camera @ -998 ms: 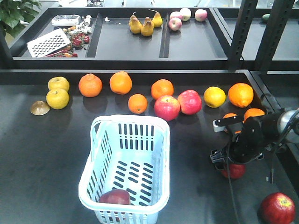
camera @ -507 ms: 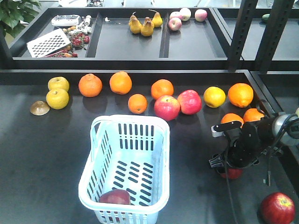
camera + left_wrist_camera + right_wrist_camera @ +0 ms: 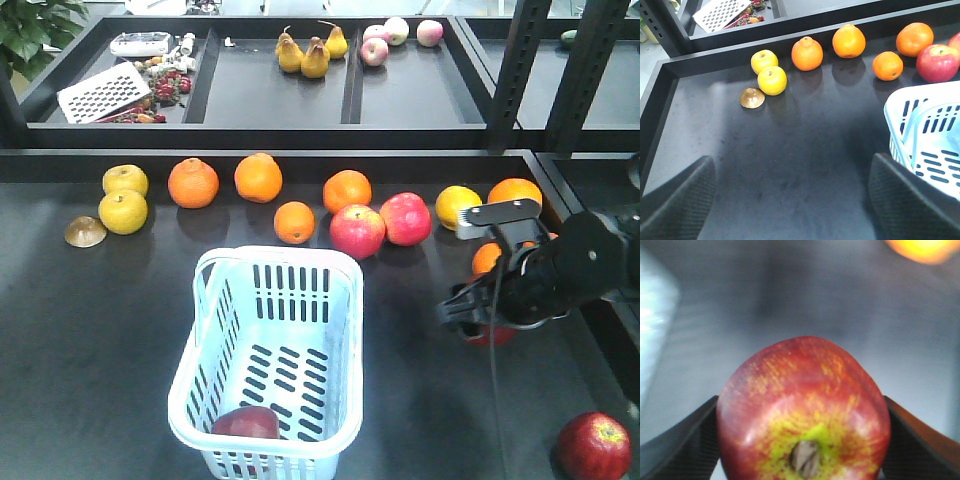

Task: Pick three apples into basket with both arms
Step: 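Carry the second apple over the basket and release it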

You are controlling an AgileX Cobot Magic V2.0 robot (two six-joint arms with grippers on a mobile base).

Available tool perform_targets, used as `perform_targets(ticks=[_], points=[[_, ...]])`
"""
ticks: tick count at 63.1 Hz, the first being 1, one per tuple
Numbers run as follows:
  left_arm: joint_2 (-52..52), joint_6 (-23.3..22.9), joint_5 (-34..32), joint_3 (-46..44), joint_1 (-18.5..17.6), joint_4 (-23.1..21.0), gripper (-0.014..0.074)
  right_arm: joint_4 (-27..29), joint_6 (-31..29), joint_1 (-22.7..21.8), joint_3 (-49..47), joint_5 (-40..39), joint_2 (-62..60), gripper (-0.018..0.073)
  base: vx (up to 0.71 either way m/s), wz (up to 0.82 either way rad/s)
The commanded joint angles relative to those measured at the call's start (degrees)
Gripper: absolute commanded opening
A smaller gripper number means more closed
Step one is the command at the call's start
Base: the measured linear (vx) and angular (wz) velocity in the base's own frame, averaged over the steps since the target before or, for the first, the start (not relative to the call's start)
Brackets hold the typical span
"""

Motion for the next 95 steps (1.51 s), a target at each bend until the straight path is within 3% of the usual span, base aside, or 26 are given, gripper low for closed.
perform_targets(ticks=[1, 8, 18, 26, 34, 52, 63, 70, 75, 86, 95], points=[[-0.07, -0.57, -3.44, -1.35, -0.02, 0.54, 0.0585, 1.76, 0.09, 4.93, 0.47, -0.66, -7.09, 0.0188, 0.0, 0.0], [-0.07, -0.57, -3.44, -1.35, -0.02, 0.54, 0.0585, 4.53, -0.17, 12.07, 0.68, -1.87, -10.67, 0.0189, 0.0, 0.0], [-0.07, -0.57, -3.44, -1.35, -0.02, 0.54, 0.0585, 6.69, -0.34, 23.54, 0.68, -9.6, -11.0, 0.0192, 0.0, 0.0], [-0.07, -0.57, -3.44, -1.35, -0.02, 0.54, 0.0585, 6.56, -0.34, 29.29, 0.68, -17.11, -7.6, 0.0216, 0.0, 0.0], [-0.07, -0.57, -3.44, -1.35, -0.02, 0.54, 0.0585, 6.5, -0.37, 29.89, 0.4, -22.84, -3.27, 0.0306, 0.0, 0.0], [-0.07, -0.57, -3.44, -1.35, -0.02, 0.54, 0.0585, 8.0, 0.04, 29.77, -0.2, -23.16, -0.78, 0.0718, 0.0, 0.0], [-0.07, -0.57, -3.44, -1.35, -0.02, 0.54, 0.0585, 9.32, 0.04, 29.61, -0.2, -19.24, -3.15, 0.0721, 0.0, 0.0], [-0.07, -0.57, -3.44, -1.35, -0.02, 0.54, 0.0585, 9.23, 0.22, 26.98, -0.2, -9.98, -6.44, 0.0715, 0.0, 0.0], [-0.07, -0.57, -3.44, -1.35, -0.02, 0.54, 0.0585, 9.23, 0.22, 22.5, -0.1, -3.63, -8.97, 0.0711, 0.0, 0.0], [-0.07, -0.57, -3.44, -1.35, -0.02, 0.54, 0.0585, 4.71, -0.65, 8.57, 0.65, 8.31, -13.66, 0.0698, 0.0, 0.0], [-0.07, -0.57, -3.44, -1.35, -0.02, 0.54, 0.0585, 2.92, -0.6, -2.72, 5.01, 12.03, -15.3, 0.0692, 0.0, 0.0]])
